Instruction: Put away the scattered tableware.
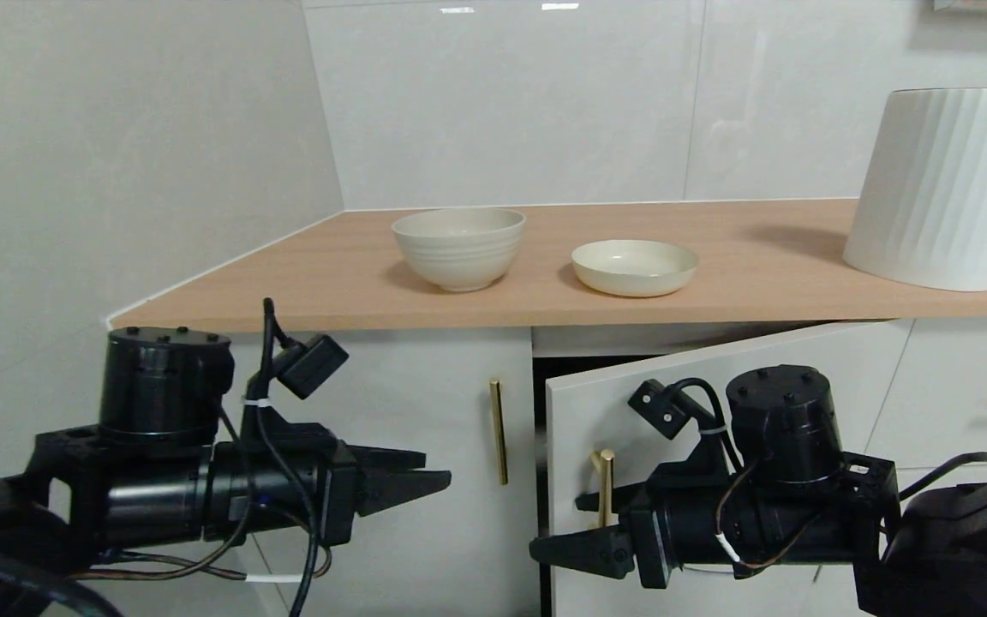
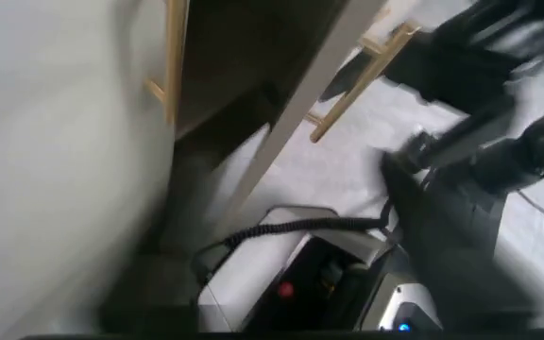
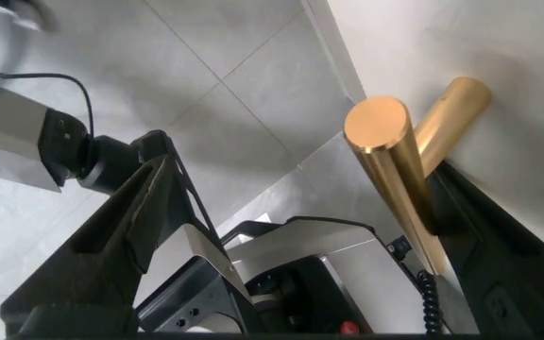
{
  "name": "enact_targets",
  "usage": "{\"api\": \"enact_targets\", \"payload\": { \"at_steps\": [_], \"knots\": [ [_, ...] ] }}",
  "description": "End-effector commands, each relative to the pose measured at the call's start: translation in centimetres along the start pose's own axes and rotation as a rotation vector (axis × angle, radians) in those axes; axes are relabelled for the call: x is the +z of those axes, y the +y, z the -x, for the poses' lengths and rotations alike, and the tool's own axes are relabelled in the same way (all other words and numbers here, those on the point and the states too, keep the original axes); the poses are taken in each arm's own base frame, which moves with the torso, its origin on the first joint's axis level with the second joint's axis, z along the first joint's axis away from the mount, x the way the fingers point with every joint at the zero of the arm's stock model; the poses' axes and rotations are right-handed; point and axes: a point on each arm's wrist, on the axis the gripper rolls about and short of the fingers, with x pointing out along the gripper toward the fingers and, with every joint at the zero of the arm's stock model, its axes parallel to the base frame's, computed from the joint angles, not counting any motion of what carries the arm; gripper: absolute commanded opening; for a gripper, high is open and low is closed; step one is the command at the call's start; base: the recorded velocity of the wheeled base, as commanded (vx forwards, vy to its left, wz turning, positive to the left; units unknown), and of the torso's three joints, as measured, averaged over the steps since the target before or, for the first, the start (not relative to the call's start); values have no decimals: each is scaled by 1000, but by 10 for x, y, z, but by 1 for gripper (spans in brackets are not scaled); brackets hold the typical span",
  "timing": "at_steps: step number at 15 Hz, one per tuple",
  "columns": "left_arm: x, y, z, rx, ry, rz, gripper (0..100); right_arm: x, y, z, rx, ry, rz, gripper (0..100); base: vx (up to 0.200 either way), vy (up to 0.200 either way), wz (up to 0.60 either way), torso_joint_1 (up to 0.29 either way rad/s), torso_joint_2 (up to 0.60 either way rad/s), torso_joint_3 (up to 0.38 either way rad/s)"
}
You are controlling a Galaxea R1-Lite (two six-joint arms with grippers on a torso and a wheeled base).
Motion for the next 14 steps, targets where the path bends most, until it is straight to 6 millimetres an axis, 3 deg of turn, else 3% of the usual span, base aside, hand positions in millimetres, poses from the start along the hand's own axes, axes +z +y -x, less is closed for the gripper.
{"api": "enact_targets", "payload": {
  "at_steps": [1,5,6,9,14],
  "knots": [
    [-8,12,-24,-14,44,20,0,0,1,0,7,2,2,100,0,0,0,0,0,0],
    [-6,24,-54,-44,-32,-58,0,-2,3,0,10,6,3,100,0,0,0,0,0,0],
    [-2,27,-70,-48,-66,-75,0,-2,2,0,9,8,2,100,0,0,0,0,0,0],
    [8,14,-94,-96,-84,-39,0,-2,2,0,9,8,2,100,0,0,0,0,0,0],
    [18,14,-122,-95,-104,-64,0,-3,3,0,11,10,4,100,0,0,0,0,0,0]
  ]
}}
